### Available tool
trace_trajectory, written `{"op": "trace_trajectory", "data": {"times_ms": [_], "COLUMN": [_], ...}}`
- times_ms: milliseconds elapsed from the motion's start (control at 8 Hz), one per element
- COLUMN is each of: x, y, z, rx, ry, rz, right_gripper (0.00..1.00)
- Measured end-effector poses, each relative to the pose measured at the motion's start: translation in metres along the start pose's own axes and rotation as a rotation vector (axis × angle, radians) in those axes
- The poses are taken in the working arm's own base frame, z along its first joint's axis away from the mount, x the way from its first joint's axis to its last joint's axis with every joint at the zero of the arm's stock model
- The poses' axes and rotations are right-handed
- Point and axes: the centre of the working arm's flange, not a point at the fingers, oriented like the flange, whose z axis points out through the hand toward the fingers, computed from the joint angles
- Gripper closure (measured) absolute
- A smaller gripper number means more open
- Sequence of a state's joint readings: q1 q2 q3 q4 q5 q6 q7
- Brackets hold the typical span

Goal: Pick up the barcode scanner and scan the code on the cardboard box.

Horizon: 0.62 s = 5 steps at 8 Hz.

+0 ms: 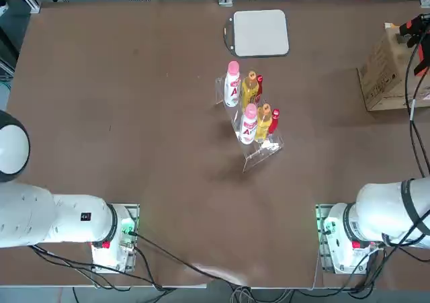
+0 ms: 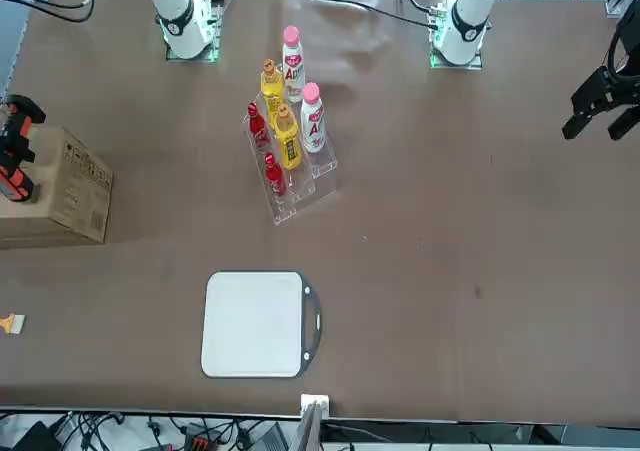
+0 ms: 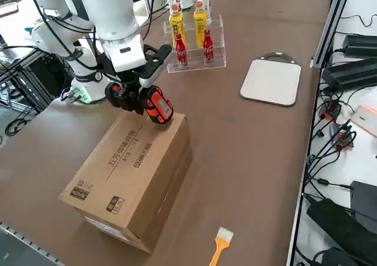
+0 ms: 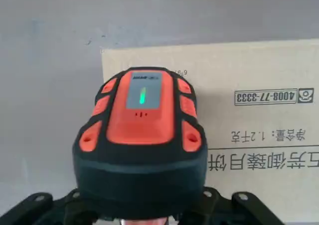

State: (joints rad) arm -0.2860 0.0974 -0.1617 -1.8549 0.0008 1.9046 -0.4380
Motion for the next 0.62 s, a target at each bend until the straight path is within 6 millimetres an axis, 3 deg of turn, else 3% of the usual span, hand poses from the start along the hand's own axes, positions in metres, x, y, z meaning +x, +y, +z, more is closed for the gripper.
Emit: {"op": "trace_trajectory", "data": {"times_ms": [625], "x": [0.0035], "y": [-0.0084], "z": [-0.0002], "rx": [0.001], "ry": [-0.003], "rz": [-0.015], "right_gripper": [0.59]}}
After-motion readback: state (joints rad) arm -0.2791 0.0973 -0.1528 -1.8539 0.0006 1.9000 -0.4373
